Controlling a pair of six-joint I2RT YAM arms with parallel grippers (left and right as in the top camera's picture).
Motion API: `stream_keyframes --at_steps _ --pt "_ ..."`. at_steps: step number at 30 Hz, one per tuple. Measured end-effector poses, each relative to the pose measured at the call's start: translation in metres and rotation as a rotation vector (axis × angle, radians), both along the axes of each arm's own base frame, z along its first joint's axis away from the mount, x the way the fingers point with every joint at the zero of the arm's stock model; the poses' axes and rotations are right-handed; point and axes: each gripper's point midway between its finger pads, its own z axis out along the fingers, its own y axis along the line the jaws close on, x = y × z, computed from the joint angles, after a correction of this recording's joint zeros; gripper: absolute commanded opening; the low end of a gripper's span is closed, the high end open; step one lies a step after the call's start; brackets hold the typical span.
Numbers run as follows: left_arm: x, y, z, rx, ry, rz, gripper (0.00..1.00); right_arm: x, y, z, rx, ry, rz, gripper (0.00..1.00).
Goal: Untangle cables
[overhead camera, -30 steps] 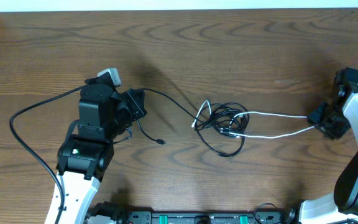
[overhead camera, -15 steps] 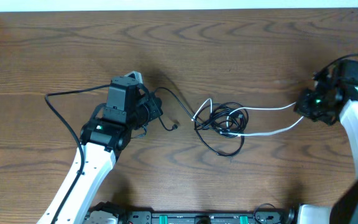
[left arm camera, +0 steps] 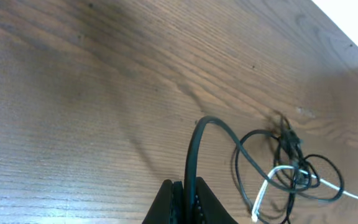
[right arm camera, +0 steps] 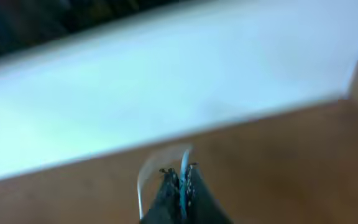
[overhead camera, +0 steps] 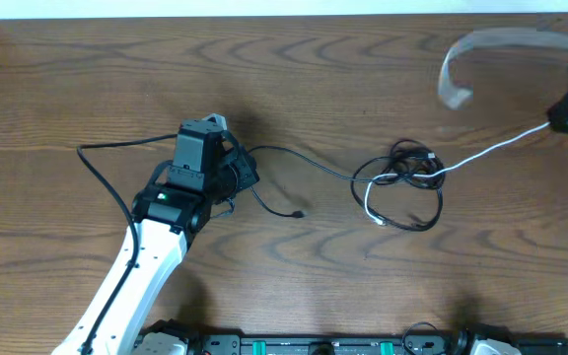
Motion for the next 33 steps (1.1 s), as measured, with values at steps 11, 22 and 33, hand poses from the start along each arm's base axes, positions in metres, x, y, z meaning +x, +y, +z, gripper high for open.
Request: stream_keyframes --at_steps 11,22,33 --pt "-0.004 -0.011 -0.004 -0.051 0.038 -0.041 0.91 0.01 0.028 0.005 0.049 0.007 0.173 0.01" --pt "-0.016 -0.072 0.017 -0.18 -0.012 -0.193 0.91 -0.002 0.047 -0.012 0.135 0.097 0.262 0.01" --pt "-0.043 -0.179 -0.017 -0.239 0.047 -0.257 0.92 0.029 0.001 -0.101 0.167 0.406 0.016 0.01"
